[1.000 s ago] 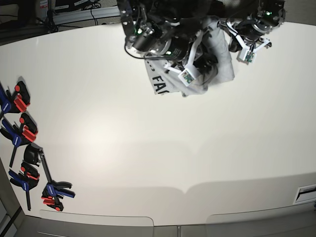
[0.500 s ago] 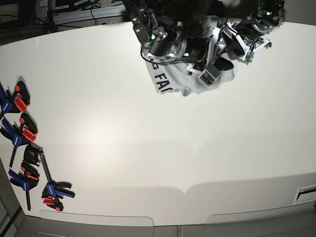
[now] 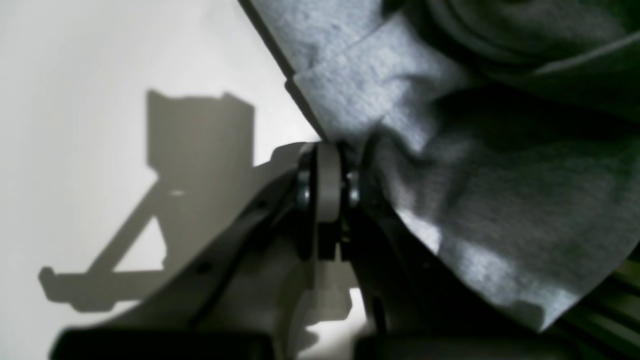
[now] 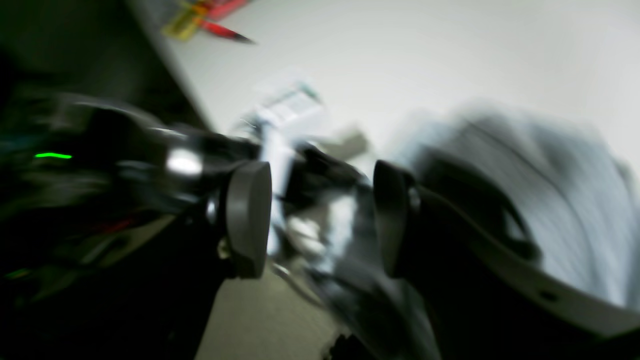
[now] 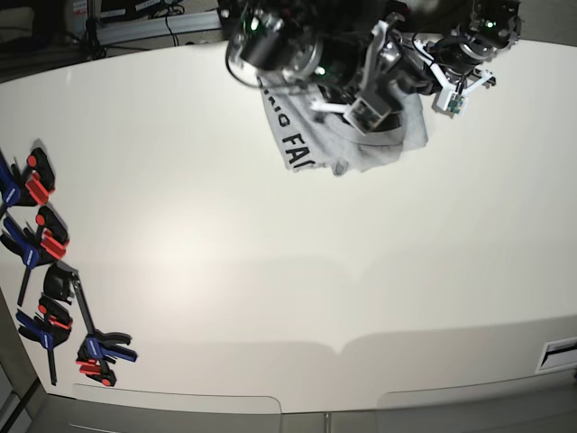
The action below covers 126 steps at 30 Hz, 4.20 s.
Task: Fold the T-shirt properly
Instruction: 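Hold the shirt with both grippers and fold it over on itself, then lower the folded shirt onto the table and open both grippers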
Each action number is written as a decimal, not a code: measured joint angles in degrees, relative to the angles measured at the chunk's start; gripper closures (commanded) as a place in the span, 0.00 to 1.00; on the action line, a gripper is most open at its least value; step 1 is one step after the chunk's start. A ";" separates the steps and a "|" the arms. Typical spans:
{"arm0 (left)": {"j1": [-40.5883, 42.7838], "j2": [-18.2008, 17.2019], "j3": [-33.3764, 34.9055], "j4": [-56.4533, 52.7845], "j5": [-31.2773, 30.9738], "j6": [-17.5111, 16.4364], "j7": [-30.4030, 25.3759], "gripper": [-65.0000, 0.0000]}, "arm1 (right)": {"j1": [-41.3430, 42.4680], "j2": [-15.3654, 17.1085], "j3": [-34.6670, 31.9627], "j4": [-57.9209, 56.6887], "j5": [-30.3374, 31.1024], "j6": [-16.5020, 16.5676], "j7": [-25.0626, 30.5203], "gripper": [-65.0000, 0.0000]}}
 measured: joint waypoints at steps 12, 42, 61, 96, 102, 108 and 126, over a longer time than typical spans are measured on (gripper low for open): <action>-0.02 -0.04 0.00 0.00 -0.07 0.00 0.00 1.00 | -1.53 -0.07 0.11 -10.08 -14.25 -7.48 4.59 0.53; -0.02 -0.04 0.00 0.00 -0.07 0.00 0.04 1.00 | -2.01 -0.17 0.13 -8.55 -22.56 -13.68 1.07 0.53; -0.02 -0.04 0.00 0.00 -0.07 0.00 0.02 1.00 | -2.01 -0.04 0.11 -10.16 0.02 5.60 -2.62 1.00; -5.81 -2.34 -2.10 13.44 0.98 1.97 -1.73 1.00 | 5.90 -0.22 1.90 -8.76 2.38 7.13 6.25 1.00; -9.57 0.61 -1.42 9.64 -9.66 -6.93 -2.69 1.00 | 6.19 1.18 16.55 -9.97 -2.99 1.60 7.21 1.00; -12.57 2.82 -1.51 2.10 -16.81 -10.73 2.21 1.00 | 6.27 -0.24 30.08 -9.84 17.29 8.15 3.41 1.00; -16.70 3.45 -1.73 -14.51 -16.06 -13.53 2.23 1.00 | 13.07 -0.17 32.94 -32.70 10.25 9.38 9.35 1.00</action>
